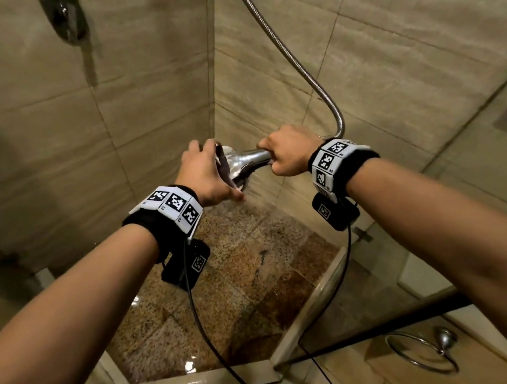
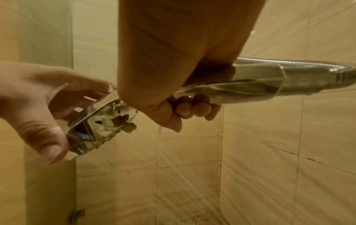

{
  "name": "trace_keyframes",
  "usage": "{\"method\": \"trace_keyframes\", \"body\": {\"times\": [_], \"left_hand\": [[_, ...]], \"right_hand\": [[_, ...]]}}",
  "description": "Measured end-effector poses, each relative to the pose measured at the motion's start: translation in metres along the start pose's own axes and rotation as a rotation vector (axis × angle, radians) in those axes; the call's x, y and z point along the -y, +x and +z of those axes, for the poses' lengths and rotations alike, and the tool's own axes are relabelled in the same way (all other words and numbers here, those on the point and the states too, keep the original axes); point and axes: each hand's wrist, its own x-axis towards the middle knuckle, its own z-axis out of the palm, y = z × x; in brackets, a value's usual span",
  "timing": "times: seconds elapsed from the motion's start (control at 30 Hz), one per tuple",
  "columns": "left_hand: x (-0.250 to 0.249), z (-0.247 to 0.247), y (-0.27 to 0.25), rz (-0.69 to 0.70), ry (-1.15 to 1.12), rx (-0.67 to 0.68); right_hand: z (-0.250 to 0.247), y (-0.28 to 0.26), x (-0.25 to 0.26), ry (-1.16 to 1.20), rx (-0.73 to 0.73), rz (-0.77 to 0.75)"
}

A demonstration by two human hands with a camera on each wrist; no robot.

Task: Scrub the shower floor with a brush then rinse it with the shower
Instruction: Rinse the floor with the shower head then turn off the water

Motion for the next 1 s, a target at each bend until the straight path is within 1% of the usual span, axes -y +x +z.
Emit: {"method": "trace_keyframes", "body": {"times": [0.1,0.17,0.2,0.33,0.4,0.47,0.57,0.63,0.7,0.8,0.87,0.9,1.0], "left_hand": [[-0.001,0.0,-0.002,-0.017,0.026,0.074],[-0.001,0.001,-0.004,-0.041,0.049,0.121],[-0.002,0.001,-0.004,-0.046,0.052,0.118],[-0.005,-0.006,-0.003,-0.026,0.06,0.017],[-0.007,-0.01,-0.003,-0.014,0.072,0.001],[-0.007,-0.013,-0.003,-0.014,0.081,0.026],[-0.005,-0.018,-0.006,-0.018,0.11,0.107],[-0.005,-0.023,-0.008,-0.015,0.131,0.13],[-0.004,-0.028,-0.009,0.001,0.147,0.105],[-0.006,-0.037,-0.01,0.077,0.198,0.009],[-0.01,-0.042,-0.009,0.116,0.24,-0.006],[-0.012,-0.045,-0.009,0.112,0.249,0.013],[-0.012,-0.044,-0.008,0.059,0.226,0.12]], "right_hand": [[-0.004,0.0,0.001,0.002,0.081,-0.003],[-0.004,-0.002,0.003,0.02,0.104,-0.003],[-0.003,-0.003,0.004,0.032,0.091,-0.001],[0.001,-0.009,0.007,0.049,-0.016,0.013],[-0.001,-0.009,0.008,0.061,-0.026,0.017],[-0.005,-0.009,0.008,0.087,0.015,0.023],[-0.012,-0.007,0.012,0.099,0.102,0.017],[-0.014,-0.009,0.014,0.108,0.114,0.009],[-0.013,-0.011,0.016,0.138,0.073,0.006],[-0.005,-0.014,0.016,0.188,-0.043,0.013],[-0.003,-0.015,0.016,0.222,-0.075,0.025],[-0.005,-0.016,0.016,0.214,-0.06,0.024],[-0.017,-0.02,0.018,0.158,0.053,0.015]]}}
